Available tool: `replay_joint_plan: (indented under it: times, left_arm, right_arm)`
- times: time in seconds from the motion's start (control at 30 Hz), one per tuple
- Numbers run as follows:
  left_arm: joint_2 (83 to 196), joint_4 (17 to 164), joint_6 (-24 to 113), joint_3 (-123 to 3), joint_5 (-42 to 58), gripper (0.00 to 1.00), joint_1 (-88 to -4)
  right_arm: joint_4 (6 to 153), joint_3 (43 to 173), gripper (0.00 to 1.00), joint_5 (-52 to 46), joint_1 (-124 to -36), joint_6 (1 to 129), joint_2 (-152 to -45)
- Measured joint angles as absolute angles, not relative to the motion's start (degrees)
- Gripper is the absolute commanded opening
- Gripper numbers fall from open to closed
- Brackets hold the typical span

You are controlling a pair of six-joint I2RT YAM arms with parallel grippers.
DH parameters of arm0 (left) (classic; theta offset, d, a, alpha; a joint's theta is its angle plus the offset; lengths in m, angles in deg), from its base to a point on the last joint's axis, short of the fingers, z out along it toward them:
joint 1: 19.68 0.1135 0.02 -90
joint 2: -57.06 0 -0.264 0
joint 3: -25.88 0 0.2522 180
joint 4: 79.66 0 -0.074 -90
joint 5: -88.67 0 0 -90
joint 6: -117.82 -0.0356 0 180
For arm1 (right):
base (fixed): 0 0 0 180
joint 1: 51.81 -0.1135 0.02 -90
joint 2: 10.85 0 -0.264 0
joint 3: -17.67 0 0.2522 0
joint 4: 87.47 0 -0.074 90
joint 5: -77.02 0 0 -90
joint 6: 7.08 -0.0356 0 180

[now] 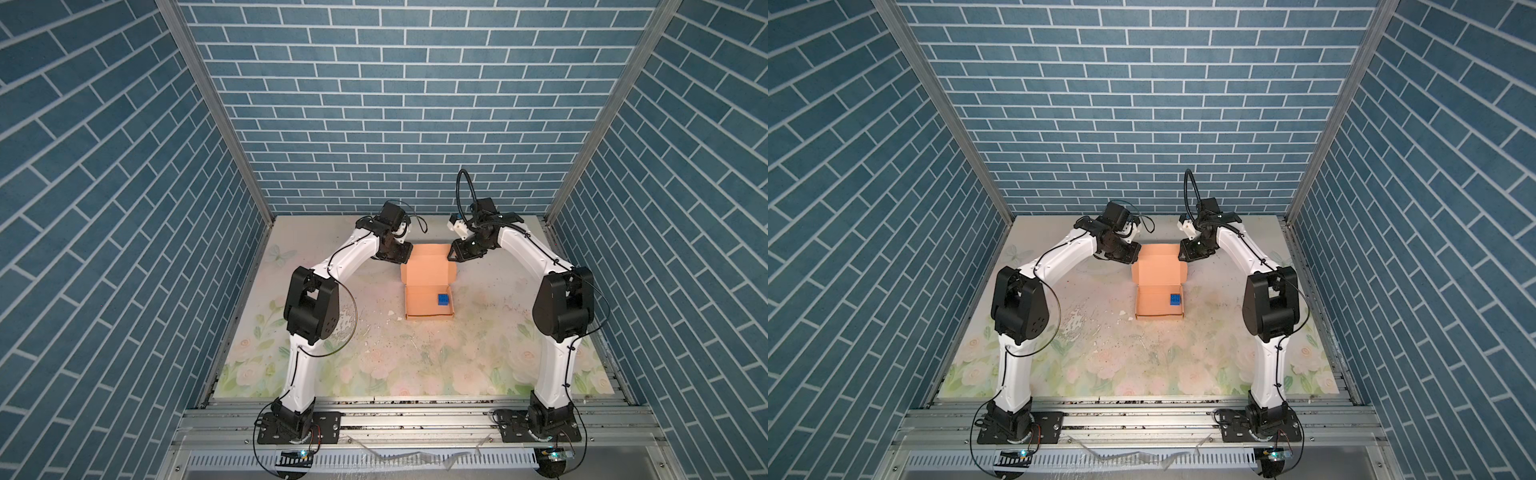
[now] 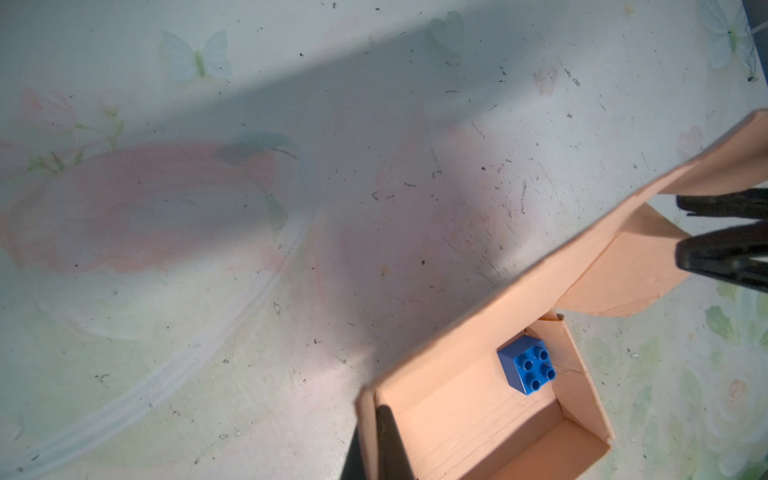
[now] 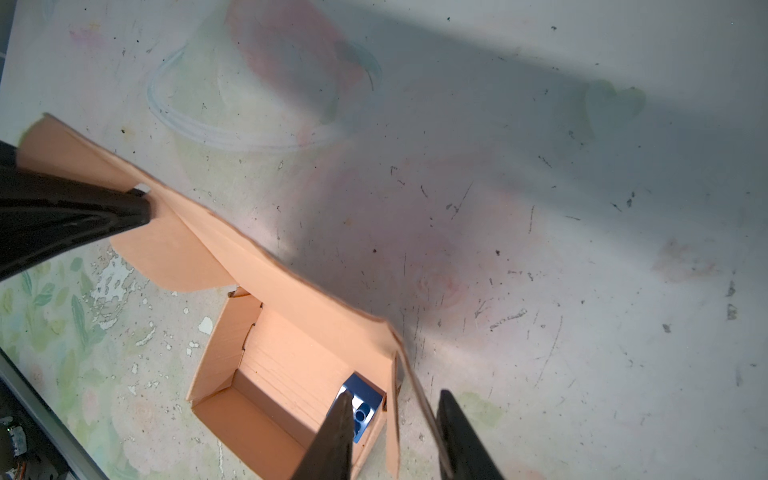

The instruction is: Fold the paper box

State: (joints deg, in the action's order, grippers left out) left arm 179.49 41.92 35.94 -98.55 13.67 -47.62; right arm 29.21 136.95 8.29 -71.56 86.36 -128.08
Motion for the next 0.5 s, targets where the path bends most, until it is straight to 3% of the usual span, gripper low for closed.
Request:
replay_joint_plan:
  times: [0.27, 0.5]
  left_arm:
    - [178.7, 42.0, 35.9, -98.4, 13.3, 0.00, -47.7]
    - [178.4, 42.7, 36.2, -97.9, 13.0, 0.00, -47.7]
  right_arm:
    - [28.4, 136.6, 0.26, 8.1, -72.4, 86.4, -128.3]
    - [28.8, 135.7, 0.13, 7.4, -72.6, 86.3, -129.2]
